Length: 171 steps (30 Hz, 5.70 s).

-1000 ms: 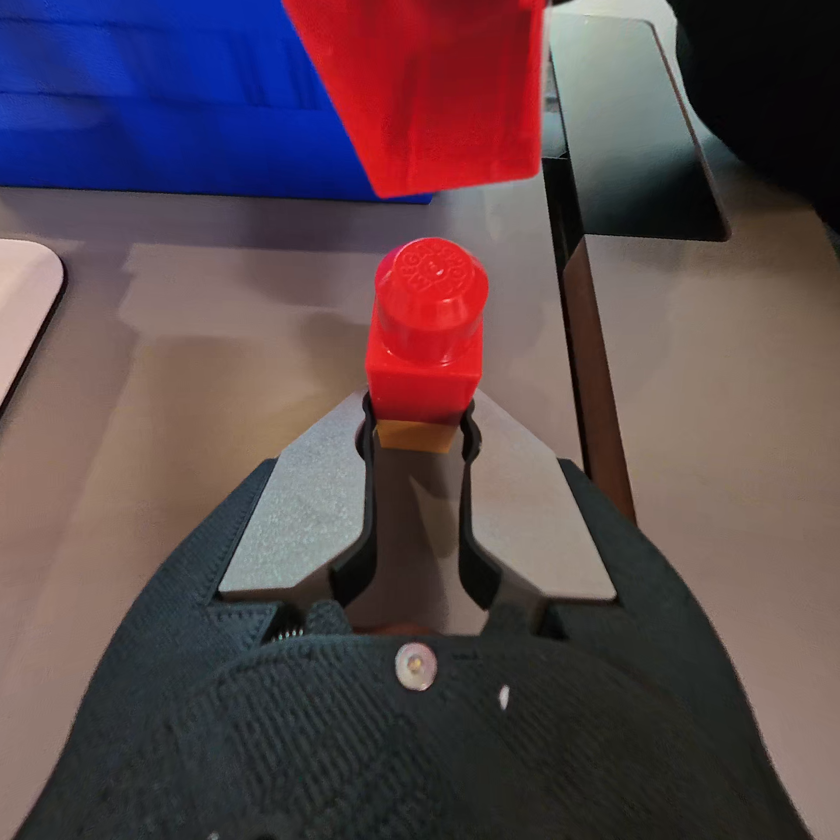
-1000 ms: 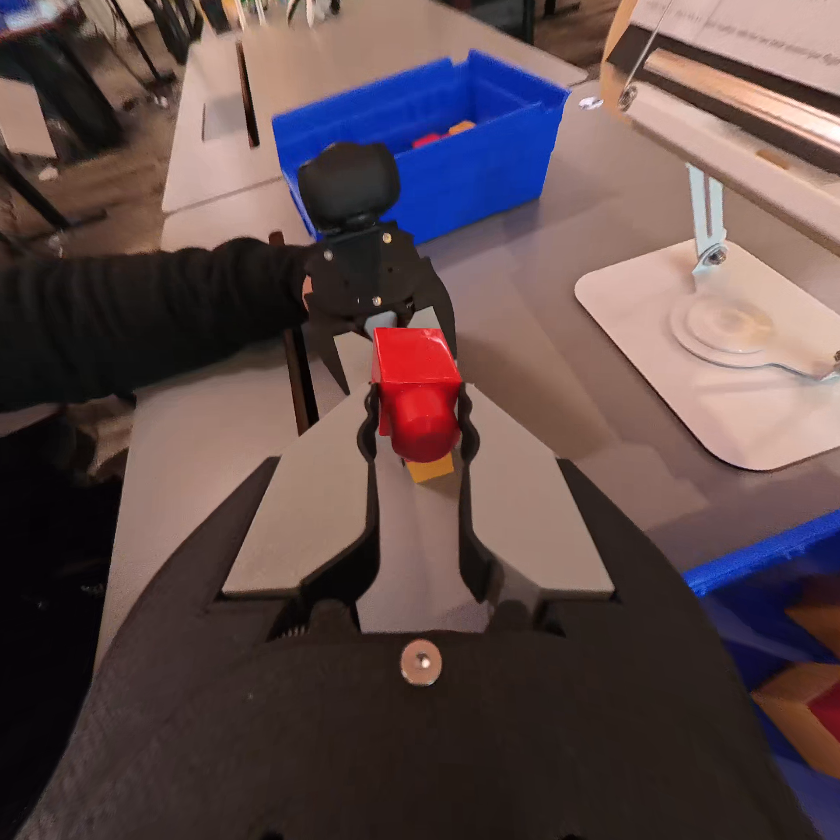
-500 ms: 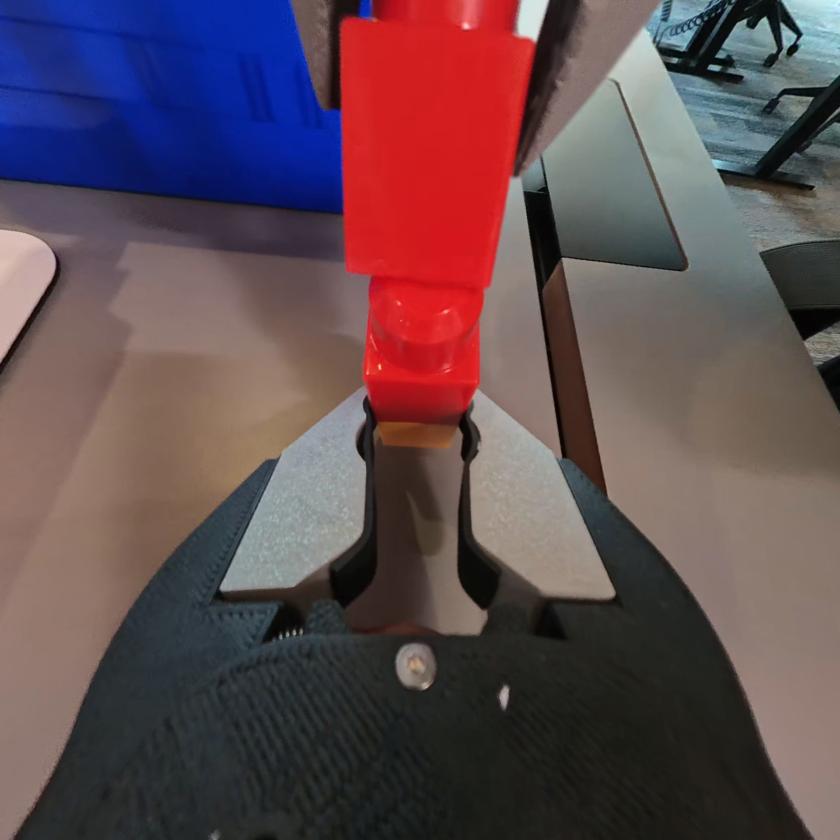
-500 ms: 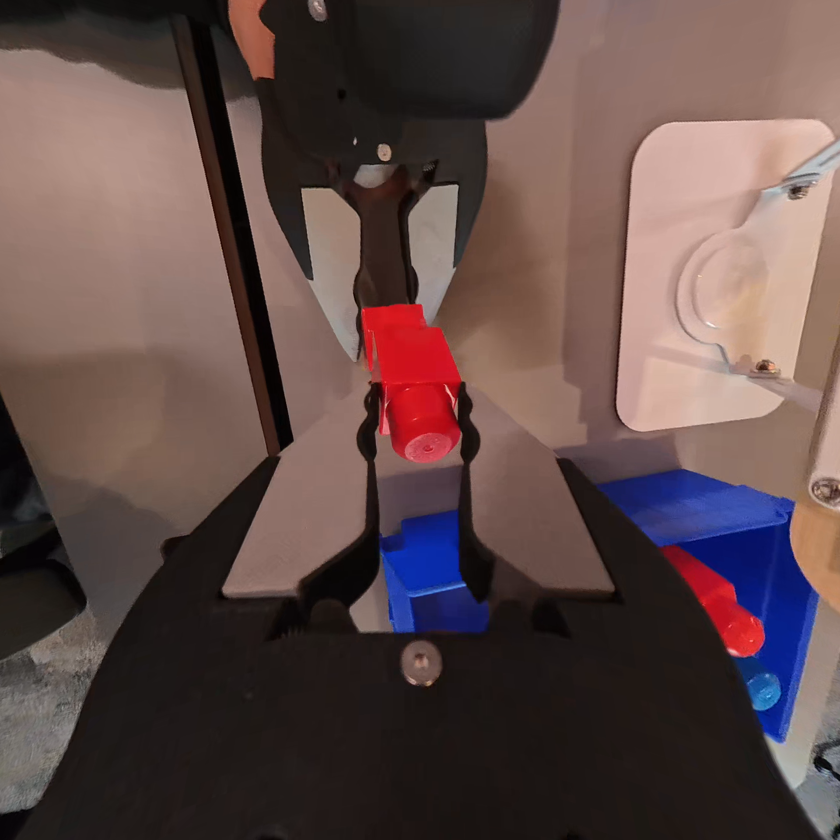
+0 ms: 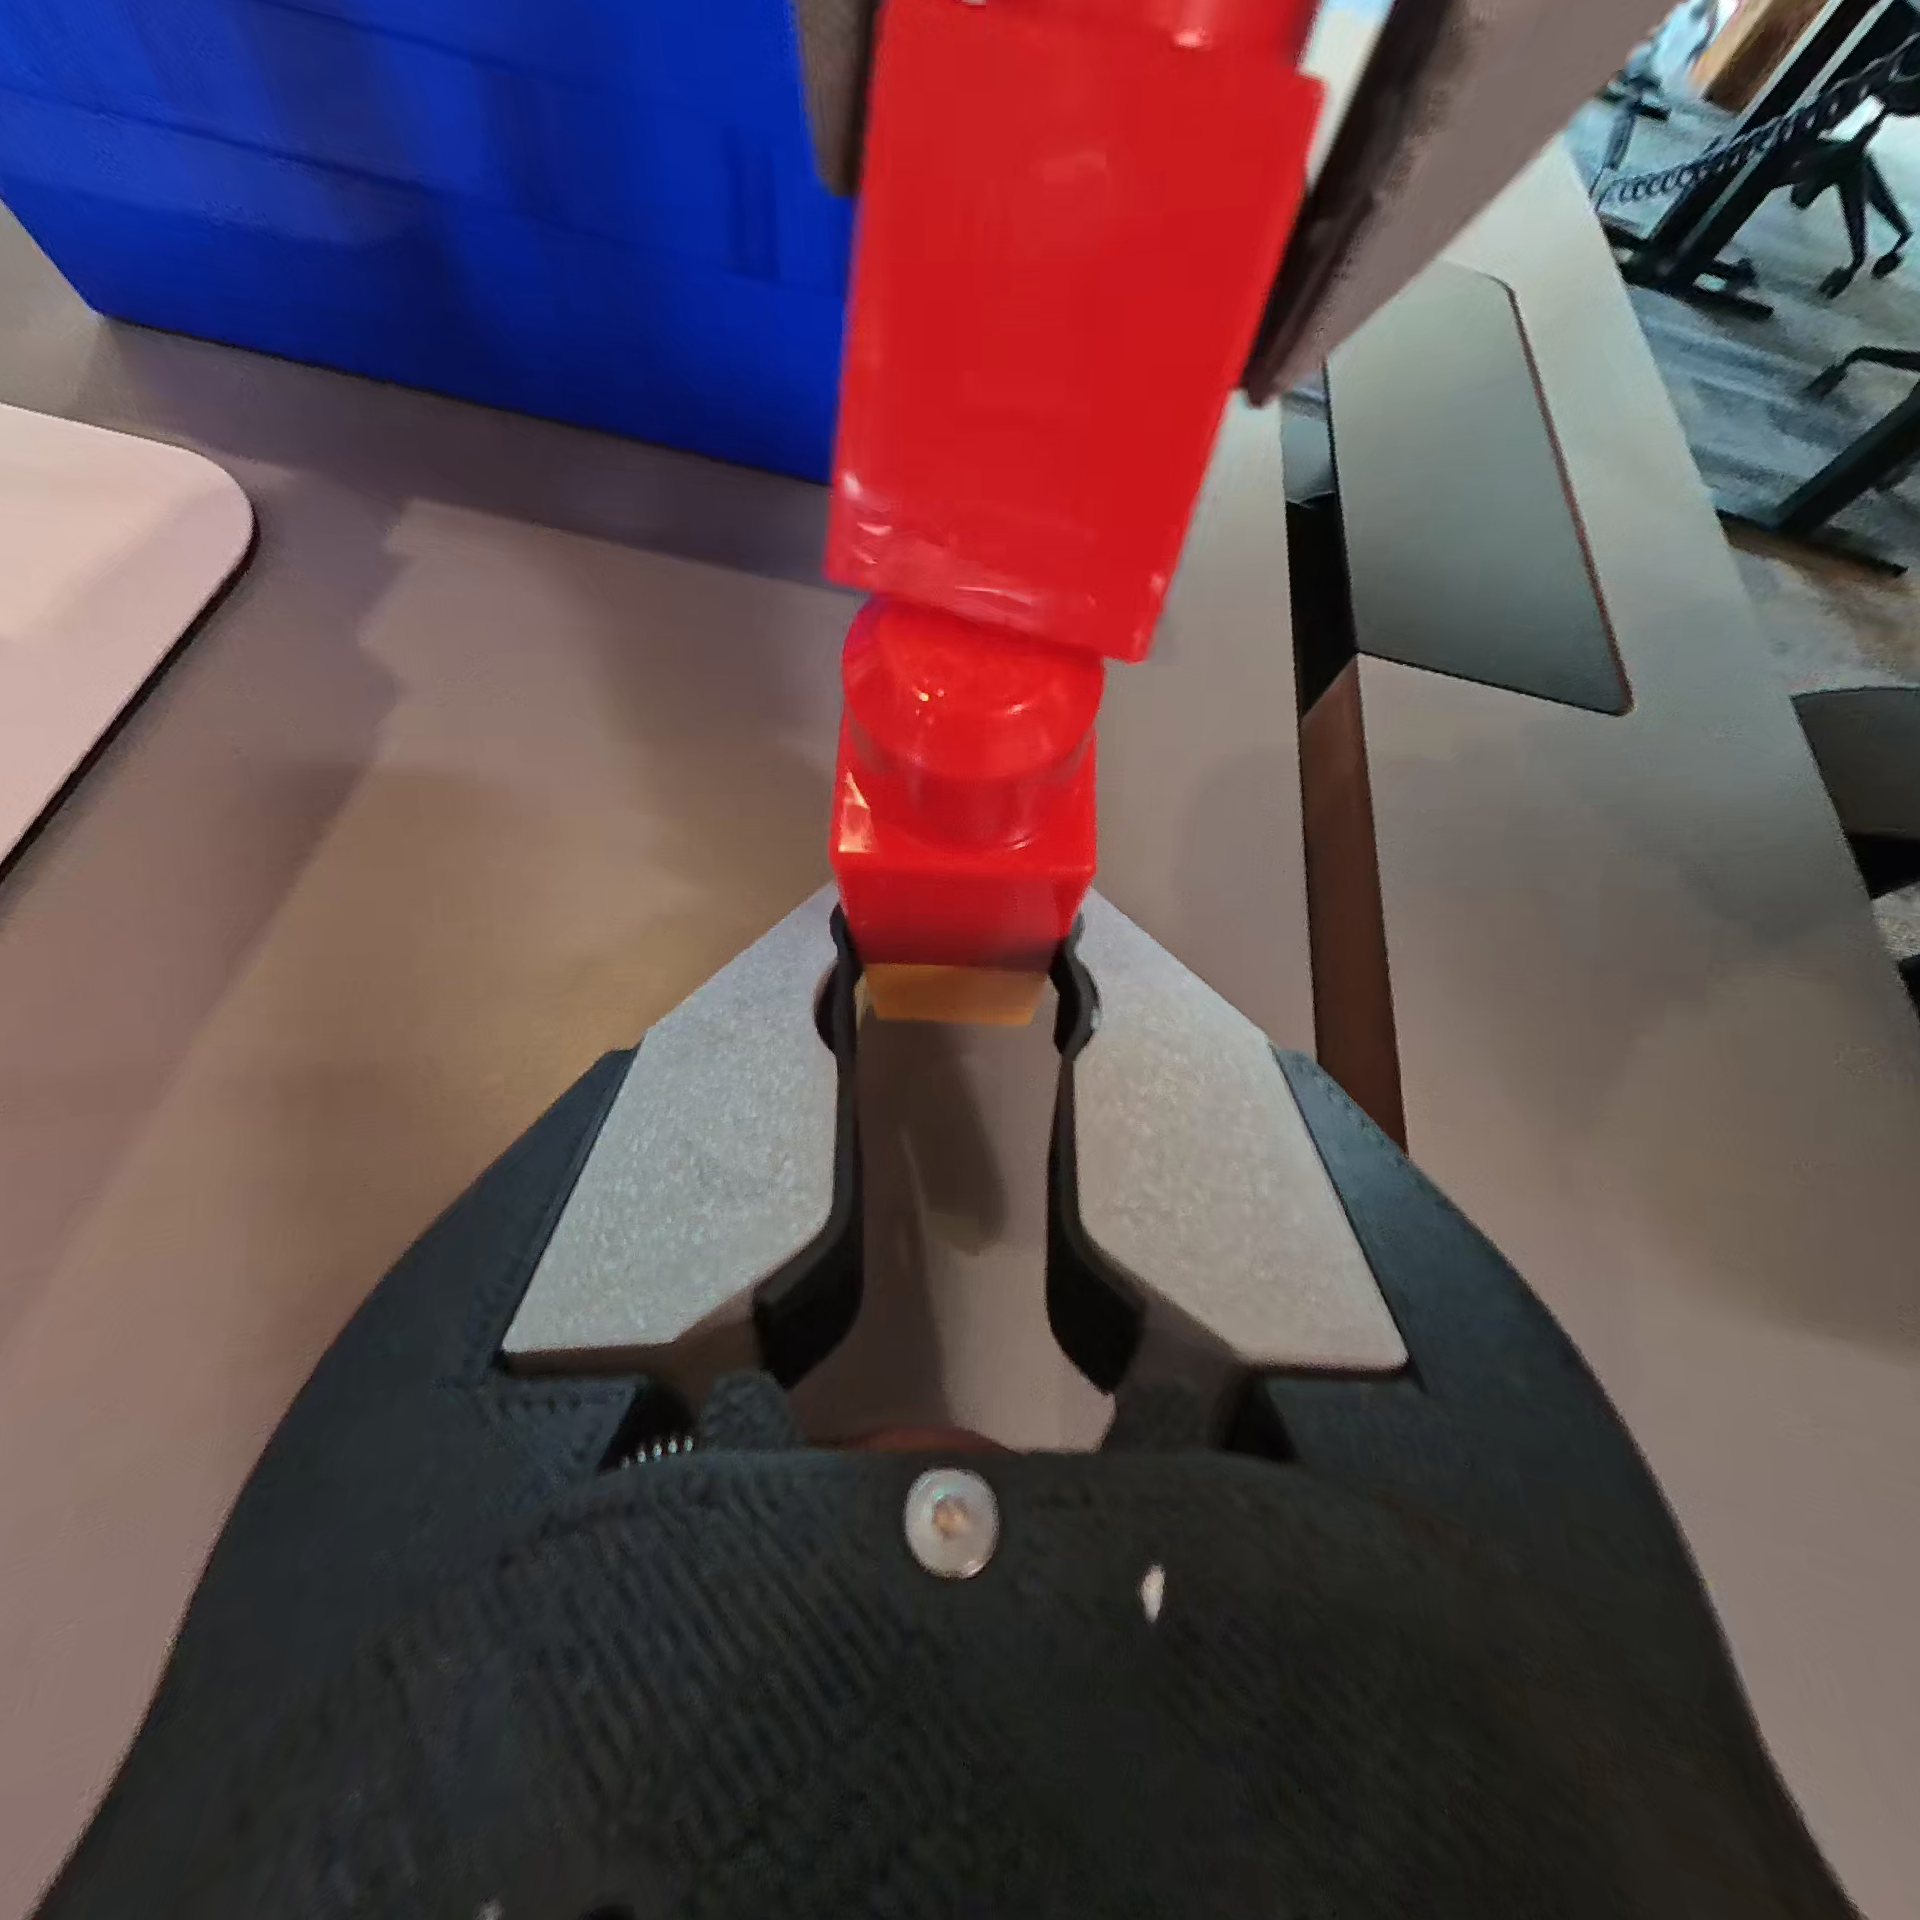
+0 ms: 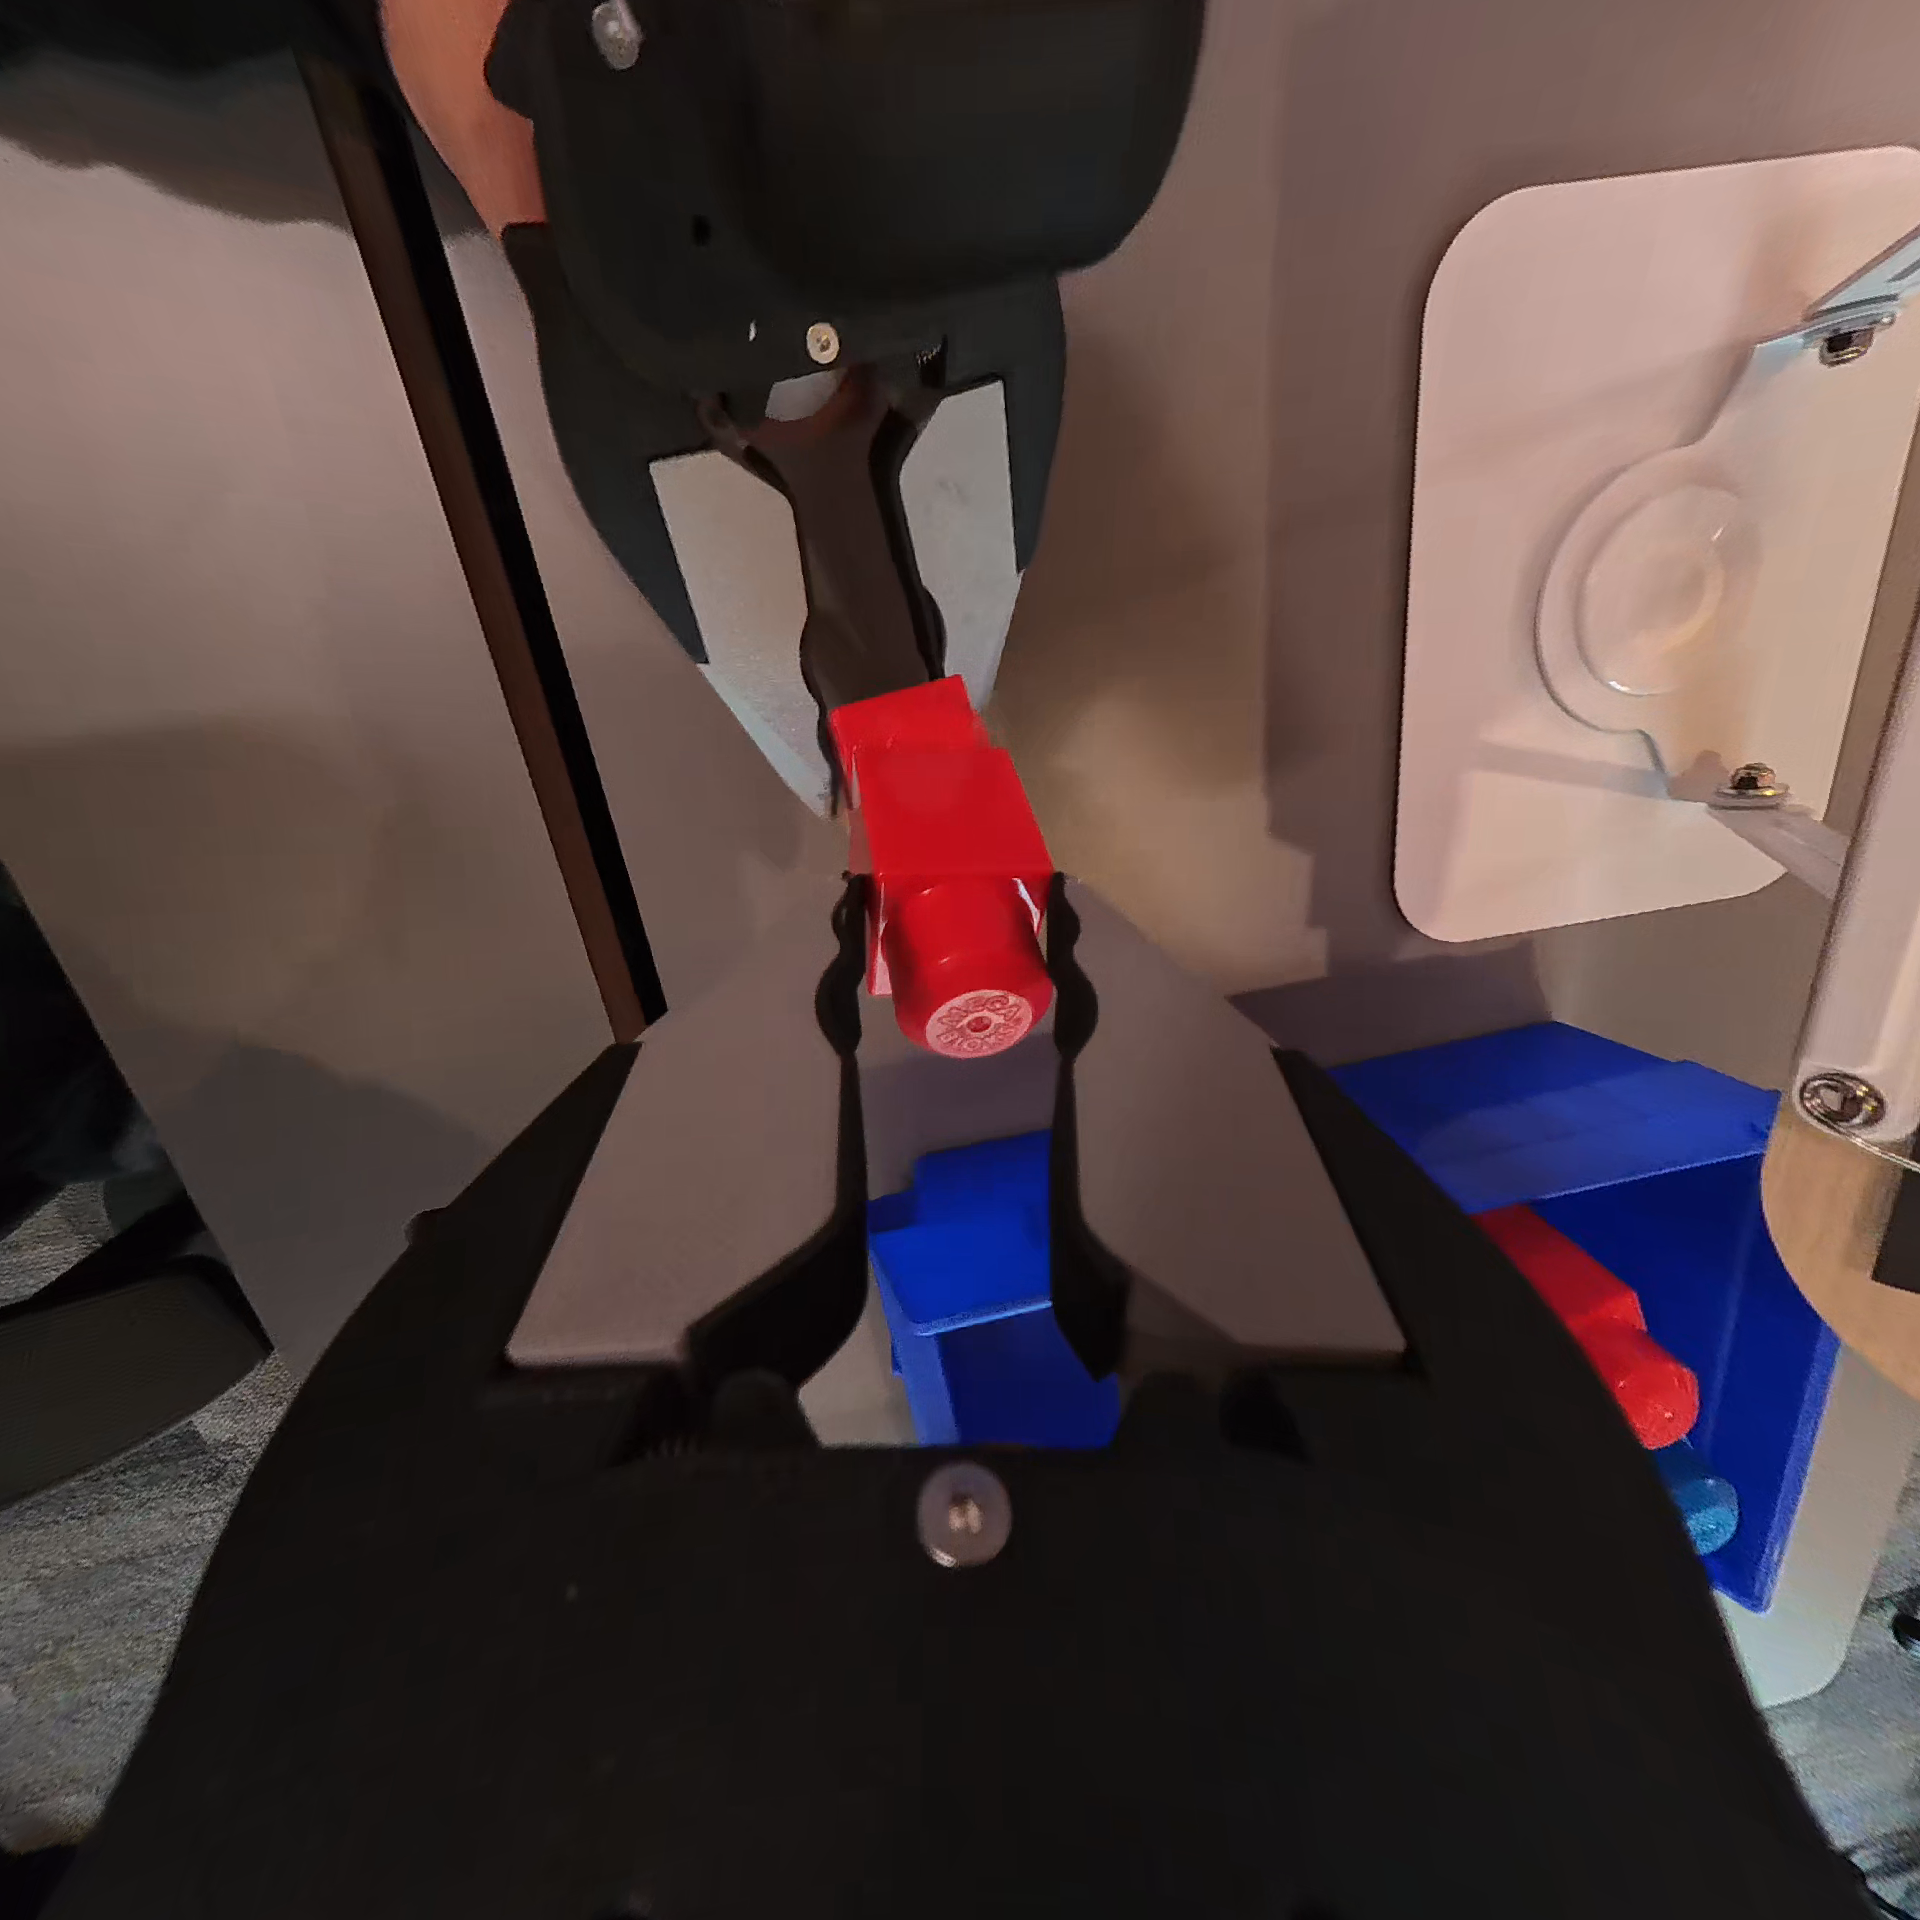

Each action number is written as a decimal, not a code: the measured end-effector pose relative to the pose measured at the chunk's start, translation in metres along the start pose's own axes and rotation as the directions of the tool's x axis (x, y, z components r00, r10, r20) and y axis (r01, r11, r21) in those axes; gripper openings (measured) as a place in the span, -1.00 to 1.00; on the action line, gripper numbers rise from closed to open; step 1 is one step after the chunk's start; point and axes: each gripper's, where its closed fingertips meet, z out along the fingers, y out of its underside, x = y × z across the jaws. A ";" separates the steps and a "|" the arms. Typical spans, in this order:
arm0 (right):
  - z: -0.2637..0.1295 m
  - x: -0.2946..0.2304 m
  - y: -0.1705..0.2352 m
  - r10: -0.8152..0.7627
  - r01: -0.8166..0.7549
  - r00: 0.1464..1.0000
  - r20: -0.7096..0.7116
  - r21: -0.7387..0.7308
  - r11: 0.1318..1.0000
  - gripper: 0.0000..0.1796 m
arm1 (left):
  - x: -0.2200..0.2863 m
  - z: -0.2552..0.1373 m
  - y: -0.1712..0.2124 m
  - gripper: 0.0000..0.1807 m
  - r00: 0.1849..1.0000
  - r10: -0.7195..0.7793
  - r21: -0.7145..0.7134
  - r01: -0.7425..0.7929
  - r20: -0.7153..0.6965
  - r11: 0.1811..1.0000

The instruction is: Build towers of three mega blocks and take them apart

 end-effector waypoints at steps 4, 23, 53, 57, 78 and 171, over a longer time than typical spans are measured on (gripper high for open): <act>0.005 -0.007 0.002 -0.009 0.010 0.999 0.050 -0.022 1.000 -0.64 | 0.011 0.010 0.005 -0.63 0.998 0.054 -0.058 -0.054 -0.013 0.997; 0.025 -0.009 -0.006 0.115 -0.135 0.980 0.160 0.118 0.984 -0.51 | 0.013 0.007 -0.005 -0.63 0.999 0.005 0.010 -0.005 -0.053 1.000; 0.004 -0.031 -0.026 0.070 -0.281 0.936 0.345 0.611 0.741 -0.63 | 0.046 -0.008 -0.005 -0.63 0.969 0.026 0.015 -0.023 -0.244 1.000; 0.000 -0.034 -0.023 0.061 -0.269 0.936 0.346 0.596 0.757 -0.63 | 0.047 -0.008 -0.008 -0.63 0.968 0.014 0.031 -0.006 -0.250 0.999; -0.009 -0.062 -0.016 0.045 -0.234 0.927 0.371 0.482 0.844 -0.63 | 0.085 -0.011 -0.011 -0.63 0.901 0.019 0.030 -0.007 -0.433 1.000; -0.083 -0.007 0.048 0.419 -0.428 0.876 0.238 0.782 0.453 -0.63 | 0.048 -0.011 -0.038 -0.34 0.981 -0.061 0.162 0.091 -0.181 0.983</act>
